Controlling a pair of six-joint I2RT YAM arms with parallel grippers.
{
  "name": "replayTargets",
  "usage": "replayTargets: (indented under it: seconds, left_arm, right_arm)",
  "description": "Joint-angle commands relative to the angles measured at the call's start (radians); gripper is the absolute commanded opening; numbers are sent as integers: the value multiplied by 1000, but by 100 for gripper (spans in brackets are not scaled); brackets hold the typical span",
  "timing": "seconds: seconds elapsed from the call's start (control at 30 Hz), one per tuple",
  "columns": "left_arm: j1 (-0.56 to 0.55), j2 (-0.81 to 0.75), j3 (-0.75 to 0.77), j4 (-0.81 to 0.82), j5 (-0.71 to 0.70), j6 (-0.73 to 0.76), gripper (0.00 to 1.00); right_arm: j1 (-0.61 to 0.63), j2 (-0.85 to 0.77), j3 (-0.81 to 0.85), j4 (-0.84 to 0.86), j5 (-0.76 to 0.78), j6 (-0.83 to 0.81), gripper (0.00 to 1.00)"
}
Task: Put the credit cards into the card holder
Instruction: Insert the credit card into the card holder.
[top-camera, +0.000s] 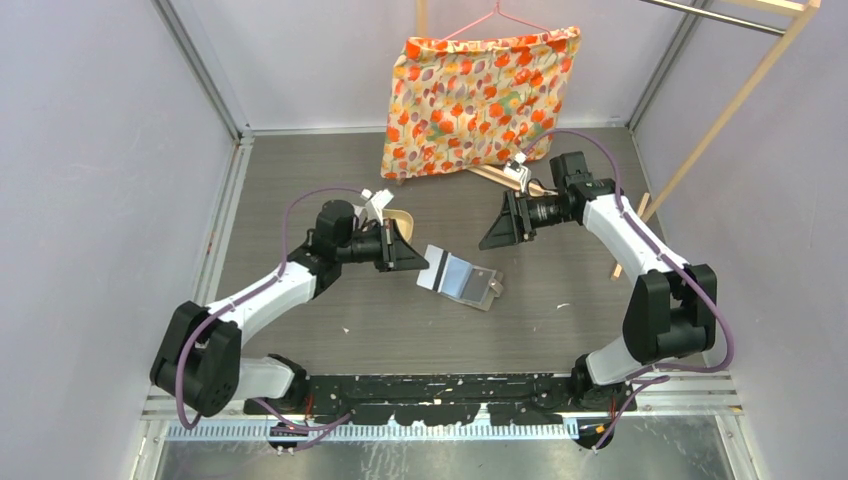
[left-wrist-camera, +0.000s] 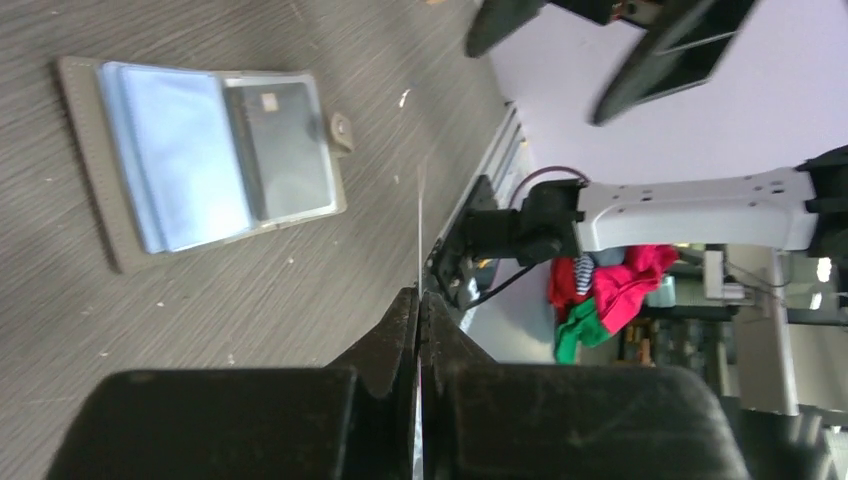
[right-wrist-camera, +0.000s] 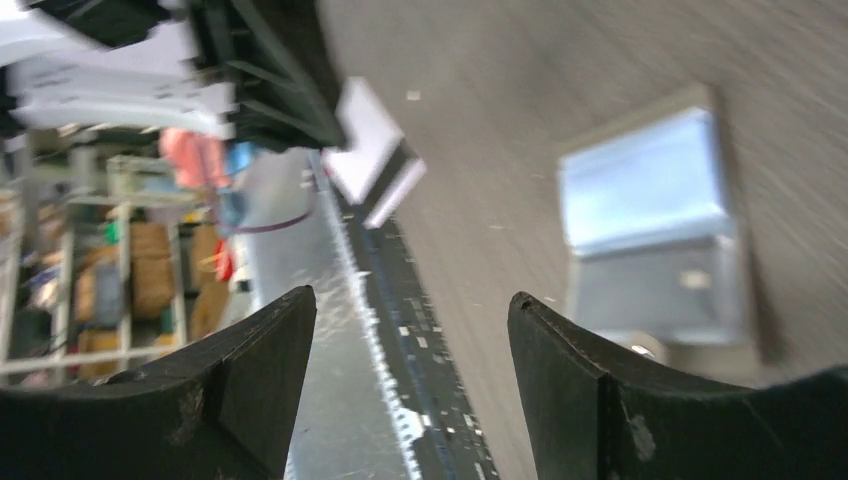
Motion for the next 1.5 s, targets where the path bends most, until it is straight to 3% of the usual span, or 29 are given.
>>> replayTargets:
  seconds: [0.0,0.2,0.33,0.47,0.6,0.7,0.93,1.2,1.47]
  left_arm:
    - [1,17,-64,365,42,-269,0]
    - [-1,77,-113,512,5,-599,0]
    - [0,77,-114,508,-7,-661,0]
    - [0,88,-53,406,2,-578,0]
    - [-3,101,85,60,-15,-162,0]
    - [-3,106,125,-78,-59,-29,0]
    - [-3,210,151,-51,-35,23,0]
    - [-9,347,159,150,2,-118,0]
    - [-47,381,195,26,-46,-60,0]
  right_arm:
    - [-4,-66,-24,125,358,92,74]
    - [2,-47,-8,94,313,67,68]
    - [15,-56,-9,82,304,53,65]
    - [16,-81,-25,74,307,29,58]
    - [41,-62,-29,-12,357,-80,37]
    - [91,-15,-20,-77,417,-154,24]
    - [193,111,-5,-106,466,-186,10]
    - [209,213,1,-90,517,-145,5]
    - [212,288,25,-120,635,-163,5]
